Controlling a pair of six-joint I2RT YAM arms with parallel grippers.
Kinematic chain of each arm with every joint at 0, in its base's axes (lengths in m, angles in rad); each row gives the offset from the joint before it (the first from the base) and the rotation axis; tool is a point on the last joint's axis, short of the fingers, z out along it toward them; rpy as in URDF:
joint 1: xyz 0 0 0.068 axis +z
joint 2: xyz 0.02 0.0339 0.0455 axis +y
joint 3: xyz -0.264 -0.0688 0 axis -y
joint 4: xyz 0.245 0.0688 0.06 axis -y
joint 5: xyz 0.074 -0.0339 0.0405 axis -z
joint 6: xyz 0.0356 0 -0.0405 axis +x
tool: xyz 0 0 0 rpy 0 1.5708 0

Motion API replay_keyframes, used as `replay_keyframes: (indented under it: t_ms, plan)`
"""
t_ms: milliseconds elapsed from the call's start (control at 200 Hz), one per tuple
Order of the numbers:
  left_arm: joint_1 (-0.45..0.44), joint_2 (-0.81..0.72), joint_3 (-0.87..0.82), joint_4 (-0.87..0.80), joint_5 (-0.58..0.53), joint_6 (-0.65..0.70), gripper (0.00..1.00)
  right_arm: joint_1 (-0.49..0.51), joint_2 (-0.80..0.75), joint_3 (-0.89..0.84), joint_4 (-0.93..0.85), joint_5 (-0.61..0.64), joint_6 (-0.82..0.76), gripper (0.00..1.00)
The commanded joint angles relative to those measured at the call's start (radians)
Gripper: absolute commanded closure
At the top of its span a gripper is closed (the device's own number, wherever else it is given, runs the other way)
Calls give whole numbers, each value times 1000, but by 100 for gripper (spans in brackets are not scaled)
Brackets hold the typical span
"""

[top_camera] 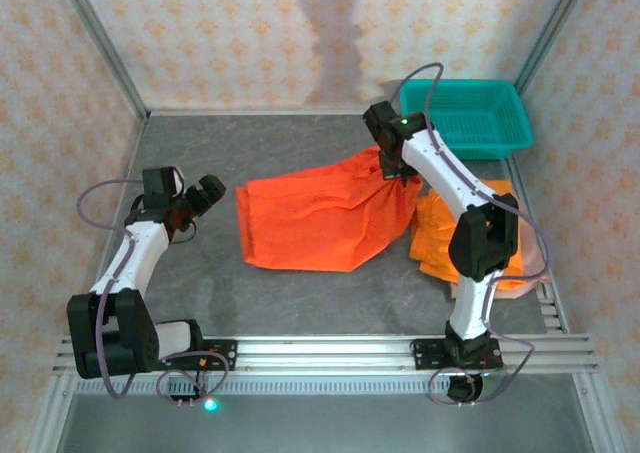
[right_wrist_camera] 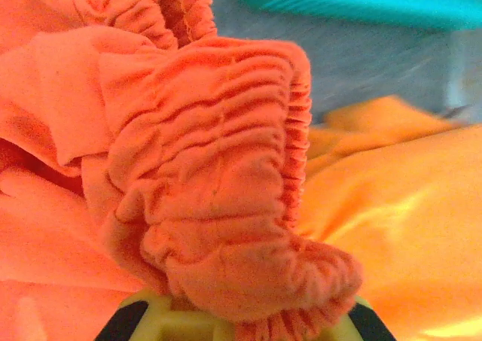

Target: Fold and stack the shorts

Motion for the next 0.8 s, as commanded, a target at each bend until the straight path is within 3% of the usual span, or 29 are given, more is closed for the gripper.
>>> replay_keyframes:
  t_ms: [0, 125, 290, 485, 520, 591, 661, 751, 791]
  plan:
    - [0, -26, -7, -27, 26, -7, 0, 0, 3, 140, -178, 295, -59, 100]
    - [1, -31, -30, -14, 33, -16, 0, 29, 62, 289, -273, 402, -49, 100]
    - [-1, -31, -50, 4, 35, -28, 0, 137, 162, 443, -386, 484, 43, 100]
    - [-11, -11, -60, 24, 36, -37, 0, 317, 318, 596, -446, 410, 186, 94]
    - [-13, -6, -61, 29, 34, -39, 0, 355, 340, 605, -418, 352, 190, 88]
    - [-16, 4, -63, 40, 34, -47, 0, 421, 384, 616, -336, 189, 192, 61]
    - [-18, 9, -67, 50, 36, -56, 0, 440, 410, 621, -238, -156, 203, 31]
    - [-20, 4, -66, 59, 40, -66, 0, 423, 361, 549, -98, -481, 237, 12]
    - [-20, -4, -65, 58, 44, -69, 0, 412, 322, 506, -40, -554, 236, 5]
